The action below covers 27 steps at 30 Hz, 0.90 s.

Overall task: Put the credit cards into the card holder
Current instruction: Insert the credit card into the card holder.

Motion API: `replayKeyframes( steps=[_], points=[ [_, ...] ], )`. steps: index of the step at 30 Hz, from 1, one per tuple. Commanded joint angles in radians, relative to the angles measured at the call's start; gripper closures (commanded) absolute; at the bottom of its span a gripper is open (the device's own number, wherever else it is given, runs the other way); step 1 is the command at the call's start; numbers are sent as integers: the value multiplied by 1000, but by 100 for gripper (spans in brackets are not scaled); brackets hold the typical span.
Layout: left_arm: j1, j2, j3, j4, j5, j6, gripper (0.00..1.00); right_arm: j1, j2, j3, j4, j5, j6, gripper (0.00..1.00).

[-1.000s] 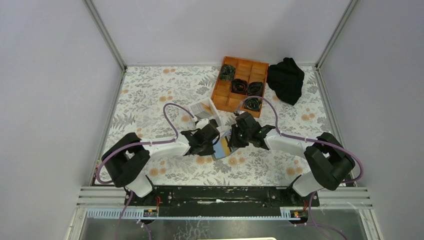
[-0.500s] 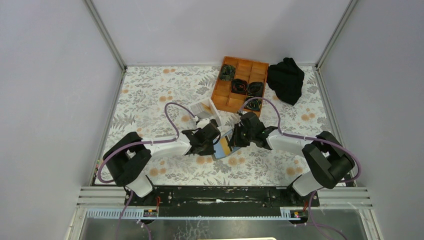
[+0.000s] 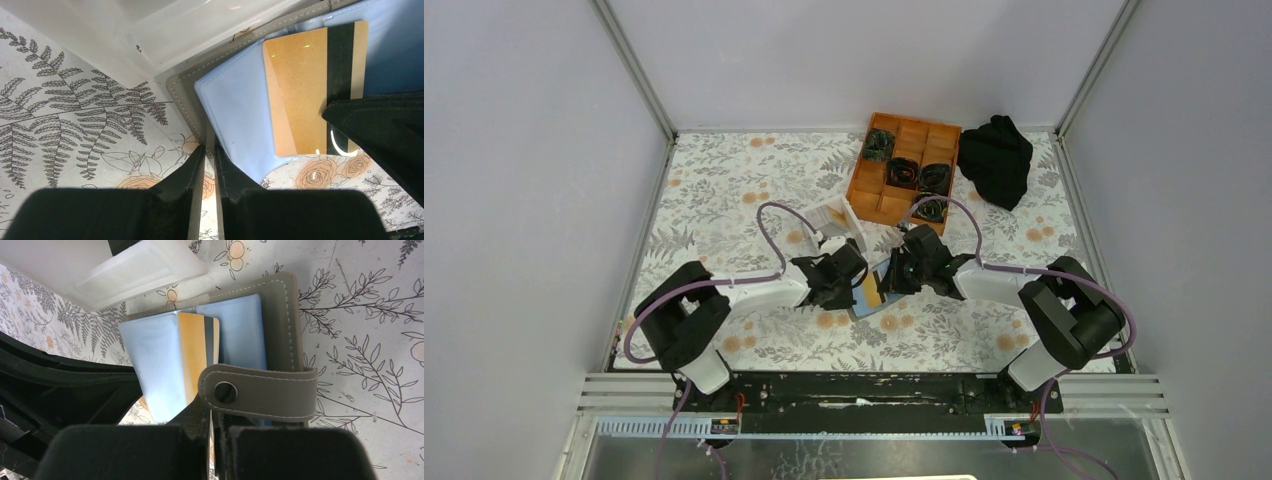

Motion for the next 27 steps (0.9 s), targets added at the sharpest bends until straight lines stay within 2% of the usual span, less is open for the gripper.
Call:
replayKeyframes(
  steps=[1,27],
  points=[
    [5,89,-12,8,-4,12,82,20,51,-51,-129,15,-66,100],
    [39,152,42,-83,-77,6,82,19,-34,-127,-196,-48,-147,100]
  ],
)
